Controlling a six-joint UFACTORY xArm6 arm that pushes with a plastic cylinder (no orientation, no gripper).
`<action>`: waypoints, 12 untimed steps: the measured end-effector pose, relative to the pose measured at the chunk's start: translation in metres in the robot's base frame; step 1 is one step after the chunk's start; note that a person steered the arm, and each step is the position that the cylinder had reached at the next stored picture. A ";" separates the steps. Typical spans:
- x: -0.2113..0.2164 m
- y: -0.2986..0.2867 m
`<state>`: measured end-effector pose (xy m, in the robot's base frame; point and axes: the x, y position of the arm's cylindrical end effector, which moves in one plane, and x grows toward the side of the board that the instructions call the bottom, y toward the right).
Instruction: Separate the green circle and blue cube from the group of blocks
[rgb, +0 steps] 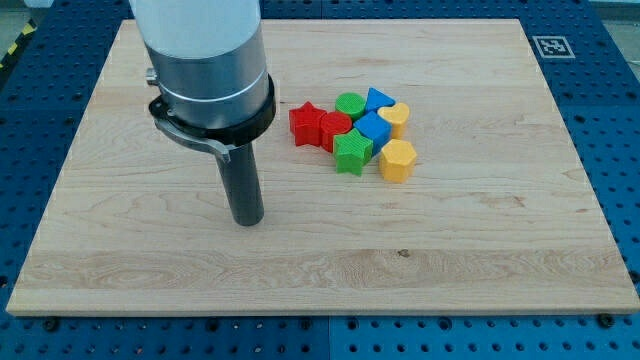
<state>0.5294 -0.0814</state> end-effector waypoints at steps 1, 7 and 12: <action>-0.010 0.012; -0.096 0.179; -0.157 0.080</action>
<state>0.3726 -0.0018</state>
